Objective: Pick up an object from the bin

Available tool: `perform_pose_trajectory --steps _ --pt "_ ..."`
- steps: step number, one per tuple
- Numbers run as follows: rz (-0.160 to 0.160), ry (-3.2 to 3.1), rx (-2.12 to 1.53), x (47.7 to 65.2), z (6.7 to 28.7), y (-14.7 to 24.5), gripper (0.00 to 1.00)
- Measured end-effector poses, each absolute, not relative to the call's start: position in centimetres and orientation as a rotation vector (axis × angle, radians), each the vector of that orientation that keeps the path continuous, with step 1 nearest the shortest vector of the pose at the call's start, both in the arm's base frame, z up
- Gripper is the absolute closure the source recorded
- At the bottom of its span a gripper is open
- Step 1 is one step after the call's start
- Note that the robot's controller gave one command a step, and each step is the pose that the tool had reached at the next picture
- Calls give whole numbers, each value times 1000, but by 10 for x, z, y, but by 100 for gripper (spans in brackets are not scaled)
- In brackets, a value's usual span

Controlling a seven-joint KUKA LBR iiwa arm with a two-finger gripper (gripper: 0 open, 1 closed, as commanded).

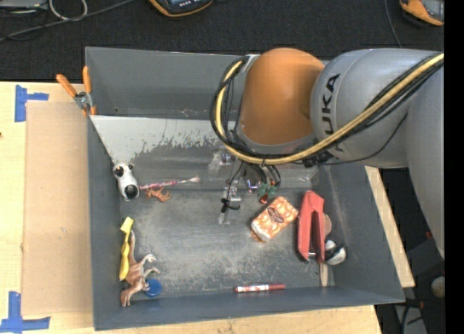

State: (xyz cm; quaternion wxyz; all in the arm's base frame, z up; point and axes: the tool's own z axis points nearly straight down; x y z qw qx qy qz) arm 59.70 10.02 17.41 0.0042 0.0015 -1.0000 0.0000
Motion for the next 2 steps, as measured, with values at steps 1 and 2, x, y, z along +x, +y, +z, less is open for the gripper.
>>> perform_pose_trajectory --steps 1,2 --pt "-1 -3141 2 599 179 100 0" --pt "-2 -3137 -8 604 164 39 0"
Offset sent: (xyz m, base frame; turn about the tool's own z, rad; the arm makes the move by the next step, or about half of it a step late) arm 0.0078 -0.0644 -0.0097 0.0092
